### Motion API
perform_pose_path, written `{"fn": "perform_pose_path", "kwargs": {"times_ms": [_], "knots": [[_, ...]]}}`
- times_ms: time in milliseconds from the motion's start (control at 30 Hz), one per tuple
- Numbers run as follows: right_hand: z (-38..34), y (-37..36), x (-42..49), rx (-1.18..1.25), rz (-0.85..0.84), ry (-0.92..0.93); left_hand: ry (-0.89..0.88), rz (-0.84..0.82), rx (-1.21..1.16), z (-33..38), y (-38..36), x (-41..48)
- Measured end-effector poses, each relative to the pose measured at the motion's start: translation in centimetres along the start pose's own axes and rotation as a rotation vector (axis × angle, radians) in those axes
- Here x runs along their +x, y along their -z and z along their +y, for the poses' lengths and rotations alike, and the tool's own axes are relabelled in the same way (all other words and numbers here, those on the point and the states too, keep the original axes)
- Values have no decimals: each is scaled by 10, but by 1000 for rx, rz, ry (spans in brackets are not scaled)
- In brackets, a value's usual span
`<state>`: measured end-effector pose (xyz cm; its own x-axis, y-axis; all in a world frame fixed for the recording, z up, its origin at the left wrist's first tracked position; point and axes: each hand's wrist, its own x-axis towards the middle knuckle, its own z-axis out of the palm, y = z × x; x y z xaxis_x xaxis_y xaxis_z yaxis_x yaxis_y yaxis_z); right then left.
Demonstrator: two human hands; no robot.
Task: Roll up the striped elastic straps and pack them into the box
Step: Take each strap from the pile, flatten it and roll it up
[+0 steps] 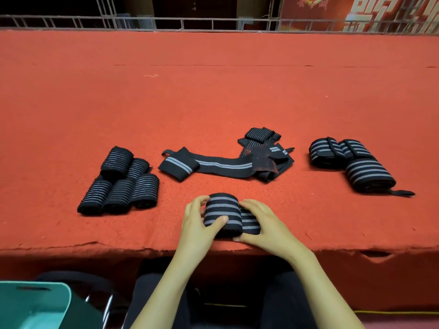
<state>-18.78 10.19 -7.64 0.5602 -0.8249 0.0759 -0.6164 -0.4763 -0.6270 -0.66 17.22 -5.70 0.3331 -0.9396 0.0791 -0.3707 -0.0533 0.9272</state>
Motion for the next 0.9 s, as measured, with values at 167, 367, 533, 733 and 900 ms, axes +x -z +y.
{"fn": "perform_pose_path", "kwargs": {"times_ms": [167, 367, 533, 733, 900], "knots": [[5, 10, -8, 38, -29, -10, 126, -16, -1, -2, -10, 1], [19, 35, -20, 65, -33, -116, 0, 159, -8, 16, -35, -4], [31, 50, -30, 61, 31, -178, -245, 188, 143, 32, -75, -7], [34, 52, -33, 241, 234, -266, -443, -70, 265, 37, -97, 2], [36, 51, -28, 444, 263, -318, -308, -95, -117, 45, -86, 0]]}}
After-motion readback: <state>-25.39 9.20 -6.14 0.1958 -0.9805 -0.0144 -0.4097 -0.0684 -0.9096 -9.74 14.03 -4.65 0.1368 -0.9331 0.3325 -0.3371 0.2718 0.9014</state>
